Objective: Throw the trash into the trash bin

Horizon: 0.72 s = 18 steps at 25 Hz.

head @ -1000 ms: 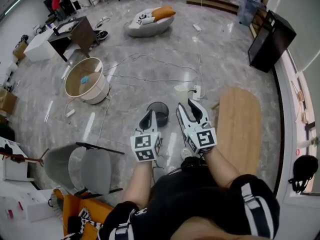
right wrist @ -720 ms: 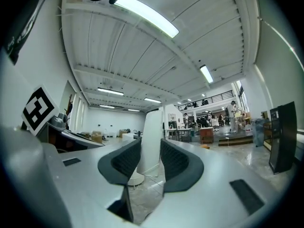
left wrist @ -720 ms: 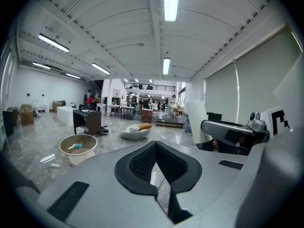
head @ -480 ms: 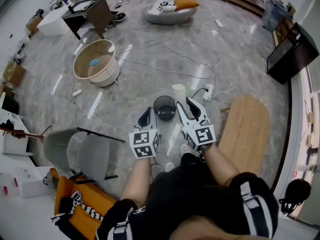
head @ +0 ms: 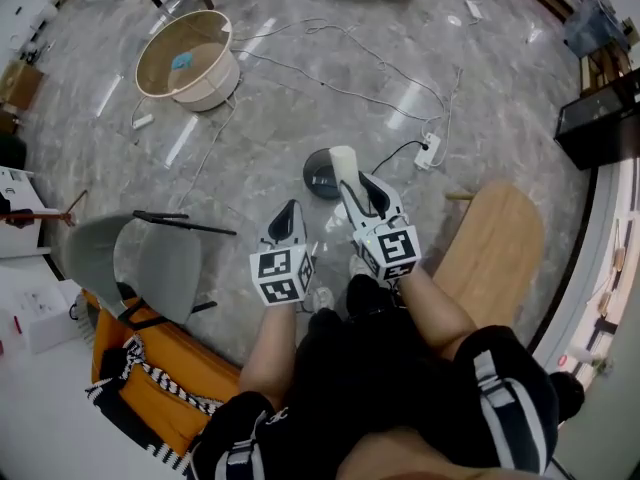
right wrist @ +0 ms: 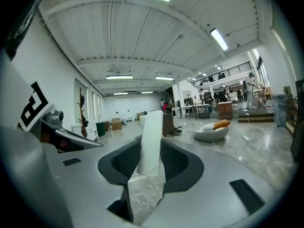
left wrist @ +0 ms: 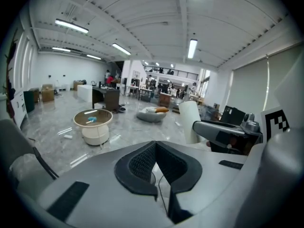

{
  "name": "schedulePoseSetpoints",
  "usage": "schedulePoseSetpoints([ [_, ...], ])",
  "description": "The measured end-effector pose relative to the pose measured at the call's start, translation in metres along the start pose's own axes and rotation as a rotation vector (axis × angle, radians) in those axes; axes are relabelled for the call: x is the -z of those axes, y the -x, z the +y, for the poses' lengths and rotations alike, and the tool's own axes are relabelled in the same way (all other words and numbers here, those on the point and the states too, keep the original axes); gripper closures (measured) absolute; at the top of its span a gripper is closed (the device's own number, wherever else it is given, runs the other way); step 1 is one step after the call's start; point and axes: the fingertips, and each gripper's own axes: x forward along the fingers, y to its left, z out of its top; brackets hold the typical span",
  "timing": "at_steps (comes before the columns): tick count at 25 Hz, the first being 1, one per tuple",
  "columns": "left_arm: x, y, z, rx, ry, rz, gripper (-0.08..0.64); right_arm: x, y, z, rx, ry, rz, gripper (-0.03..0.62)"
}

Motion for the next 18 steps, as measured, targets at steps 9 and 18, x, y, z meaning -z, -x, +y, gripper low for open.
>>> schedulePoseSetpoints([
  [9, 0.077, -0.056, 0.047, -0.099, 0.073, 0.128, 0.548, 0.131, -0.094, -0.020, -0.087, -0.030, 0.256, 0.454],
  [18, 0.172, -0.125, 0.070, -0.096, 0.144, 0.261, 0.548, 0.333, -0.185, -0.064, -0.069, 0.023, 0.563, 0.454],
])
